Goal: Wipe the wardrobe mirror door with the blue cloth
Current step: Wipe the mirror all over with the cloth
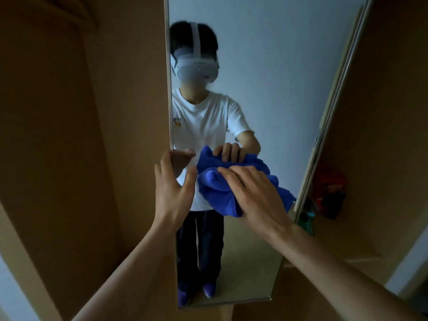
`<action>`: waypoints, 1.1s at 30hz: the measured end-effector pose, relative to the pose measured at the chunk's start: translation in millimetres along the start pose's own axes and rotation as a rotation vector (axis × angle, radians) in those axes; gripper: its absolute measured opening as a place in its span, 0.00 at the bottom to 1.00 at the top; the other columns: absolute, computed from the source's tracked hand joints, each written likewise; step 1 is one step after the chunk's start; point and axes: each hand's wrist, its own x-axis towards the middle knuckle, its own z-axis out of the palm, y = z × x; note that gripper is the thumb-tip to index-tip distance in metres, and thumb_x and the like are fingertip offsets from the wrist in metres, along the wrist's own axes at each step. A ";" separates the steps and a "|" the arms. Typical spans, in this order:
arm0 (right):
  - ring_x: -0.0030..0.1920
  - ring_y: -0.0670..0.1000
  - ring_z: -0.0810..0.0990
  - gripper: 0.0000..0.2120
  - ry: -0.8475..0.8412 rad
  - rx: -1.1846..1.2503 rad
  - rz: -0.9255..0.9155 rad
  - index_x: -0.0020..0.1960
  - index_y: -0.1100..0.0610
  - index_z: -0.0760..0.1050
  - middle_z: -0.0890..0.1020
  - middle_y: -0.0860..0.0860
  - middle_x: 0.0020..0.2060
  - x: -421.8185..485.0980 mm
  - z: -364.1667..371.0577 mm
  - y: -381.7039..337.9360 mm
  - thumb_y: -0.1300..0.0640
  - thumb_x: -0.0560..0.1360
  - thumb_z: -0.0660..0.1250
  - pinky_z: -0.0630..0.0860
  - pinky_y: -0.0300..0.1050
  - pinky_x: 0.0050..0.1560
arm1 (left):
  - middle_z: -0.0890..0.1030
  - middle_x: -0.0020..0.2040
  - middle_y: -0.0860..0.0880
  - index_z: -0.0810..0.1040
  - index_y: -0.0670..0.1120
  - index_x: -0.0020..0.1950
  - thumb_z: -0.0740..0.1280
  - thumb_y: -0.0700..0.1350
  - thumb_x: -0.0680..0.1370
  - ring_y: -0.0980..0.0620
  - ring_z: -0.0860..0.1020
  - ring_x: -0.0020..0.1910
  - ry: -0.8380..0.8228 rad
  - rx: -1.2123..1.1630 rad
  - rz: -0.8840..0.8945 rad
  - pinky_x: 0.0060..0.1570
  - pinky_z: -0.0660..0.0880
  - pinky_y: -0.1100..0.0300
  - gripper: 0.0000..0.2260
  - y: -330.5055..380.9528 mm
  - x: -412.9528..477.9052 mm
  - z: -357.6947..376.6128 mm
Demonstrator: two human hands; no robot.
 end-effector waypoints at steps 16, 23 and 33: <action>0.55 0.61 0.76 0.27 0.305 -0.259 -0.160 0.69 0.55 0.75 0.78 0.57 0.60 117.5 -132.3 69.2 0.65 0.71 0.70 0.72 0.57 0.56 | 0.67 0.64 0.48 0.61 0.49 0.77 0.67 0.62 0.78 0.47 0.70 0.65 0.187 0.163 0.060 0.67 0.72 0.43 0.33 119.5 100.6 12.7; 0.57 0.59 0.74 0.23 0.392 -0.394 -0.181 0.72 0.52 0.70 0.76 0.55 0.61 180.3 -179.0 85.4 0.55 0.77 0.65 0.69 0.55 0.58 | 0.63 0.74 0.44 0.53 0.50 0.82 0.62 0.66 0.75 0.43 0.65 0.73 0.234 0.226 0.125 0.69 0.69 0.41 0.41 158.5 137.1 13.3; 0.61 0.60 0.72 0.25 0.499 -0.486 -0.175 0.73 0.51 0.69 0.74 0.56 0.63 248.8 -225.9 94.0 0.57 0.77 0.67 0.67 0.56 0.60 | 0.59 0.80 0.46 0.48 0.53 0.83 0.58 0.68 0.74 0.43 0.61 0.78 0.268 0.248 0.225 0.69 0.66 0.41 0.41 207.5 190.1 12.0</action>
